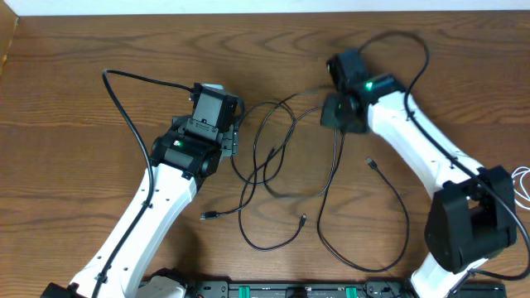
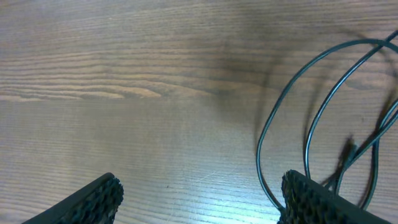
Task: Untangle cables
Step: 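Pull the black cable upward away from the left gripper with the right gripper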
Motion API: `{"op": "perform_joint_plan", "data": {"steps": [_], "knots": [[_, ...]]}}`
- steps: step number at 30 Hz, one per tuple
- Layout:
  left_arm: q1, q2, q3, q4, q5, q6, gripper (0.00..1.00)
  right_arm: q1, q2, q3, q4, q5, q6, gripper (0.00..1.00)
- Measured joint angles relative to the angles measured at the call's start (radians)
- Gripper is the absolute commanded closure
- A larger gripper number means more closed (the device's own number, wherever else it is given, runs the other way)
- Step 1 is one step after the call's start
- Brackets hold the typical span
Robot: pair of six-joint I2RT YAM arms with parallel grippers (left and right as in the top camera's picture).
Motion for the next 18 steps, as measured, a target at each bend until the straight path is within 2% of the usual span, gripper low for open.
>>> {"op": "perform_joint_plan", "data": {"steps": [9, 18], "knots": [[0.000, 0.000, 0.000, 0.000, 0.000, 0.000, 0.18, -0.056, 0.000, 0.369, -0.089, 0.067, -0.079, 0.99], [0.000, 0.000, 0.000, 0.000, 0.000, 0.000, 0.18, -0.125, -0.001, 0.689, -0.106, 0.141, -0.137, 0.99]]}}
